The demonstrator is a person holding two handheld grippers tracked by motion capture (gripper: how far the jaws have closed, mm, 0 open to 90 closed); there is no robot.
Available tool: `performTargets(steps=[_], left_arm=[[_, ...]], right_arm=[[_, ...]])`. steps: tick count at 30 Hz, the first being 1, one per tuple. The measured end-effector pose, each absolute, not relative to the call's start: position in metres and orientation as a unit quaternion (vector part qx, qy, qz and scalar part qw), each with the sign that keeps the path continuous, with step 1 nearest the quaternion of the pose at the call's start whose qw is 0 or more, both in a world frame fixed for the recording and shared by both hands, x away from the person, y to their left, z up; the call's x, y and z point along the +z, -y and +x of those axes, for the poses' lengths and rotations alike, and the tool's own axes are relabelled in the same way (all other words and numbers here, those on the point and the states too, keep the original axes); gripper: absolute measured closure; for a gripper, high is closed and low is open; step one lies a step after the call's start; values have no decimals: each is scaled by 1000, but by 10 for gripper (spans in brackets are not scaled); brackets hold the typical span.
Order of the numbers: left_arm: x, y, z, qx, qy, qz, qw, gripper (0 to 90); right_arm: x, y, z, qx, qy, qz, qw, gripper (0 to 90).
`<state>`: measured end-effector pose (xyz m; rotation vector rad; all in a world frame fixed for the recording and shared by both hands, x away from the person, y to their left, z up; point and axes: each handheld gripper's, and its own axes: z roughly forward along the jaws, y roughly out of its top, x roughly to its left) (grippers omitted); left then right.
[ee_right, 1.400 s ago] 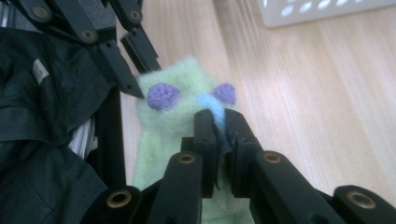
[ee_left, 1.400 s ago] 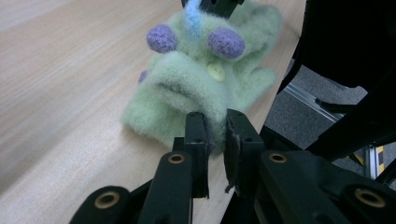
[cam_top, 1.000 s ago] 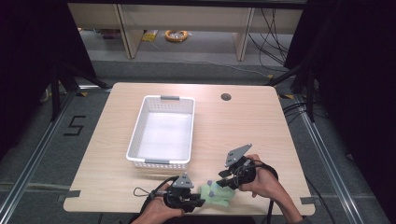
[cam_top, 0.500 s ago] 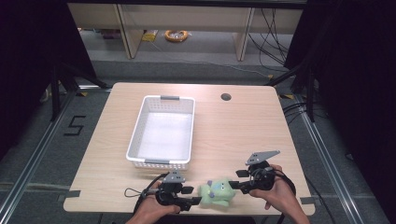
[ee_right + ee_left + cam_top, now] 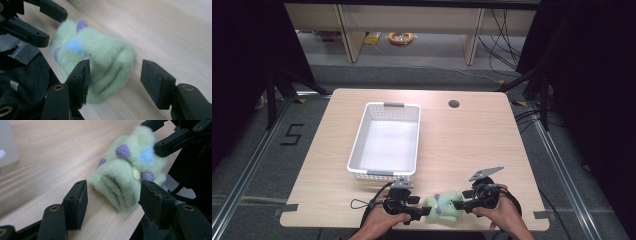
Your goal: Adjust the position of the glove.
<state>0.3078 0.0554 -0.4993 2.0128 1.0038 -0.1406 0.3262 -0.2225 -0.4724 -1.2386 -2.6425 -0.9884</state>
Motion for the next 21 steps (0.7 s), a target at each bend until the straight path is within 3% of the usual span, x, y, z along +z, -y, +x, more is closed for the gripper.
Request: performTargets(steps=[12,21], left_arm=[[-511,-49,308,-81,-404,811,415,422],[-512,-47,306,-83,-403,812,415,502]], right_arm=[[-488,218,331,-321,855,-402,62,443],[-495,215,331,-325,848,-408,92,493]])
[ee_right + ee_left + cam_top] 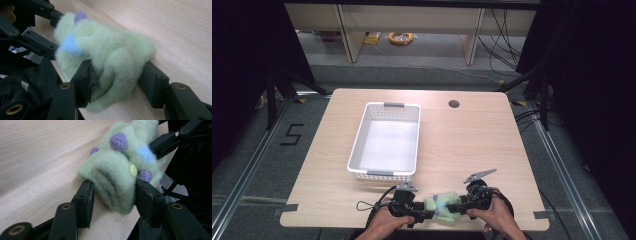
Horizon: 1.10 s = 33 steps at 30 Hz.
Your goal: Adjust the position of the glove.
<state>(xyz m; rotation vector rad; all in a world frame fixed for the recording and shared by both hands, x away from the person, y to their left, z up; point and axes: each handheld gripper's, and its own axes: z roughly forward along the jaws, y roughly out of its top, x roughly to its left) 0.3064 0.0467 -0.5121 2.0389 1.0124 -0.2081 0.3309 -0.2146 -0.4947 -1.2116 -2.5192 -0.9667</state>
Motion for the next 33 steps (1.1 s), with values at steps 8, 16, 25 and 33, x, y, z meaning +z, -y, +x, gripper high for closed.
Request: performTargets(steps=[8,16,25,33], left_arm=[[-515,-43,304,-89,-390,810,428,608],[-515,-45,305,-88,-388,808,435,695],[-511,-43,304,-76,-363,820,436,719],[-509,-46,302,-79,-357,821,438,724]], right_arm=[[-498,215,330,-341,848,-396,85,577],[-499,217,330,-355,844,-389,98,659],[-497,218,327,-363,848,-379,83,681],[-493,217,325,-363,852,-370,77,696]])
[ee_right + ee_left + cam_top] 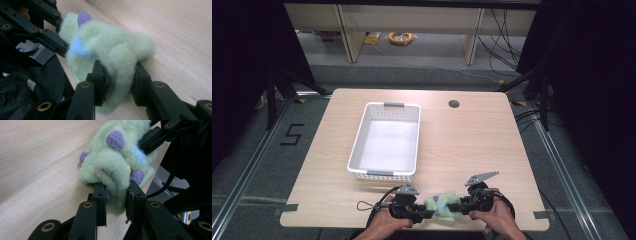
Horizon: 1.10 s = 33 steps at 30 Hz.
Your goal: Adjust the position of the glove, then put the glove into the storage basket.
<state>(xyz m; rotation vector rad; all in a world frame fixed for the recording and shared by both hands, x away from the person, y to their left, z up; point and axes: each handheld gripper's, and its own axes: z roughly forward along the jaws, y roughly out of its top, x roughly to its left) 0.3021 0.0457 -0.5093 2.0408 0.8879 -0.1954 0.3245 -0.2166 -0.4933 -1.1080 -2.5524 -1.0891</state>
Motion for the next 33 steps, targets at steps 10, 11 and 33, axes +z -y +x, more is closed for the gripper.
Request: performTargets(steps=[10,11,33], left_arm=[[-507,-47,301,-77,-351,823,440,724],[-507,-46,300,-68,-355,820,443,724],[-466,-68,303,-59,-342,805,481,724]], right_arm=[[-491,216,324,-364,853,-366,75,703],[-491,215,323,-367,852,-366,70,704],[-442,202,330,-389,855,-339,48,722]])
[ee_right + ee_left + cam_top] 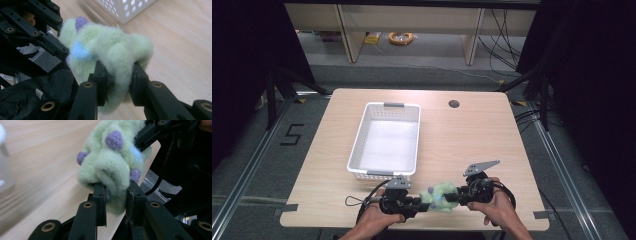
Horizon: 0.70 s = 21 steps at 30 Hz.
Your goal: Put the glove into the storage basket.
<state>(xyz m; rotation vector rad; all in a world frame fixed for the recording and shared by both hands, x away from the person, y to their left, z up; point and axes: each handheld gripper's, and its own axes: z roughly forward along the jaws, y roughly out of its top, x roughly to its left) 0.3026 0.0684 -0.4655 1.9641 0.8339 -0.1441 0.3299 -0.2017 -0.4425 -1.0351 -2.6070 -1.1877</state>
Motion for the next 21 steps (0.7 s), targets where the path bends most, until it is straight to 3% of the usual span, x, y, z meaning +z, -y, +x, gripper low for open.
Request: performTargets(steps=[21], left_arm=[[-405,-108,332,-30,-345,803,485,723]], right_arm=[[-377,166,366,-408,858,-309,37,722]])
